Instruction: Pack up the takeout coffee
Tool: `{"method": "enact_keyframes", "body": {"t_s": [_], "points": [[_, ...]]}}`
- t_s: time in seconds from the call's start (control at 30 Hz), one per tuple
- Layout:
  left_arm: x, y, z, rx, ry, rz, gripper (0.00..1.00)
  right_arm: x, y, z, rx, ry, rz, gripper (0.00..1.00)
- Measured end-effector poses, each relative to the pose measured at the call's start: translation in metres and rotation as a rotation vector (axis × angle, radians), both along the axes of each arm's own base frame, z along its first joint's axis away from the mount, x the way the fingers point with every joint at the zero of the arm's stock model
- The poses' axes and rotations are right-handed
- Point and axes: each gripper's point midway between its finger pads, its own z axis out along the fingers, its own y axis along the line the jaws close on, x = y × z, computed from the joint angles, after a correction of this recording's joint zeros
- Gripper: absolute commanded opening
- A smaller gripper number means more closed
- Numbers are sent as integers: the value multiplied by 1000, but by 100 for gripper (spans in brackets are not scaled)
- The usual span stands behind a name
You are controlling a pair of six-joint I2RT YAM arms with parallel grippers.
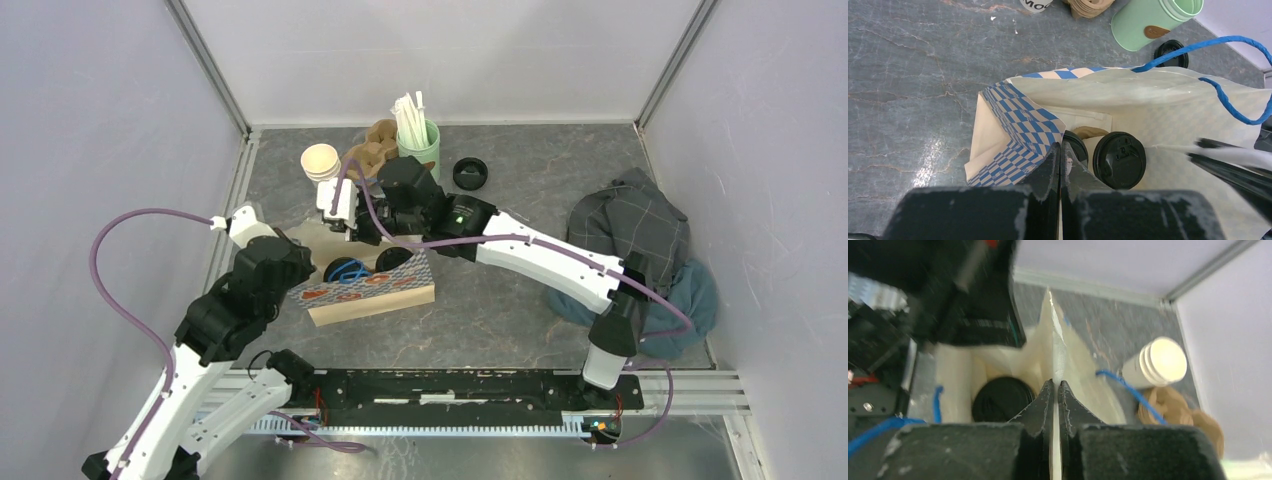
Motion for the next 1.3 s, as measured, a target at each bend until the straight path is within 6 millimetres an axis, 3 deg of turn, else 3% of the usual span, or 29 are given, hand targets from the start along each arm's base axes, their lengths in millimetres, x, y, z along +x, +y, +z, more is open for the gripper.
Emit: {"method": "enact_keyframes", "body": {"t_s": [0.1,0.17,0.27,0.3,0.5,0.57,0.67,0.8,0.9,1.0,1.17,1.3], "points": [[-1,1,1,2,-4,2,2,10,-8,-33,-91,-14,-53,17],[-1,3,1,8,-5,12,4,18,-15,-50,-136,-26,-100,33],[-2,7,0,19,-2,24,19,27,-23,-65,-185,-30,-158,61],[-2,8,-1,24,1,27,24,29,-26,-67,-194,-33,-177,66],[-11,16,9,27,-3,35,56,32,-32,-55,-172,-4,-237,87],[-16,17,23,3,-34,29,69,32,-37,-39,-142,11,-265,97],[-24,17,55,-60,-109,2,80,32,-55,5,-58,18,-341,98],[-39,17,101,-125,-219,-57,90,21,-101,70,85,36,-451,98],[-54,17,140,-145,-306,-130,94,2,-160,115,235,64,-539,98],[-74,20,188,-145,-418,-205,95,-23,-226,136,374,107,-612,98],[-101,29,253,-131,-612,-284,96,-57,-316,167,607,169,-686,98],[-116,35,286,-133,-732,-302,97,-69,-366,200,778,211,-753,98]]}}
